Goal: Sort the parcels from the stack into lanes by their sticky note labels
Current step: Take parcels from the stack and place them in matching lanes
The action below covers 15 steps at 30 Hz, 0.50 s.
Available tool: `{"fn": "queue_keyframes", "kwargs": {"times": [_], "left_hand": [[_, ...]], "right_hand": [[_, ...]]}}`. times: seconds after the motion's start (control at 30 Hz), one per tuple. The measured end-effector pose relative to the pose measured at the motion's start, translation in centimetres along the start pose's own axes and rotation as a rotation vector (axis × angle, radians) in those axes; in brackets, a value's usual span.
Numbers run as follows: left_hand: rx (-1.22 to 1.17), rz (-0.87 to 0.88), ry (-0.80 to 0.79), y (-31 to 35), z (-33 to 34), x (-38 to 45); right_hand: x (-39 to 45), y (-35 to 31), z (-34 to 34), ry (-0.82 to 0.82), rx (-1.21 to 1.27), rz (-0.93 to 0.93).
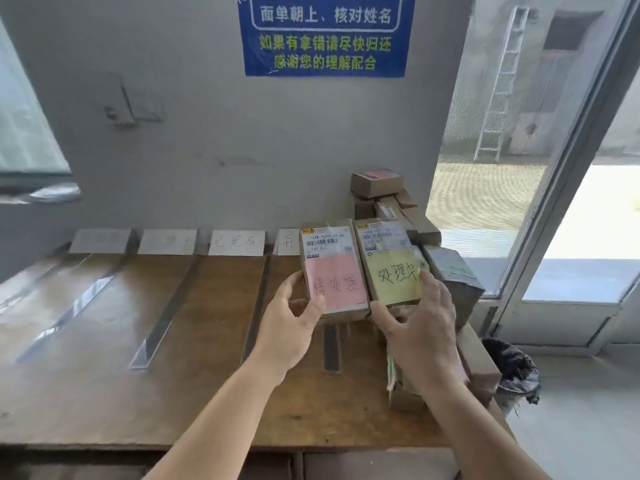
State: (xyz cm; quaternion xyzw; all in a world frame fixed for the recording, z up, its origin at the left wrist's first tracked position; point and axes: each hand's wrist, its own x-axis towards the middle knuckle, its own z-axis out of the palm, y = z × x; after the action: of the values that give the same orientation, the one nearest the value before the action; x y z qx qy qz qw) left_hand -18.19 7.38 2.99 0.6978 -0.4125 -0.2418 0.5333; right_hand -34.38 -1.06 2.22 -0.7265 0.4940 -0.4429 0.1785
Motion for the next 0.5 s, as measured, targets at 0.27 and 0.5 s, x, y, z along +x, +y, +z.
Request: {"fn": "queue_keyframes", "kwargs": {"times": [0.27, 0.5], "left_hand": [[0.022, -0.013, 0.105, -4.2, -10.5, 2.3], [-0.007, -0.020, 0.168, -8.2, -19.5, 4.2]], "right_hand": [[-1.4, -7.5, 8.7, -0.050, 0.079, -0.066], [-3.1, -14.2, 15.8, -0.108, 0.110, -0.113]]}}
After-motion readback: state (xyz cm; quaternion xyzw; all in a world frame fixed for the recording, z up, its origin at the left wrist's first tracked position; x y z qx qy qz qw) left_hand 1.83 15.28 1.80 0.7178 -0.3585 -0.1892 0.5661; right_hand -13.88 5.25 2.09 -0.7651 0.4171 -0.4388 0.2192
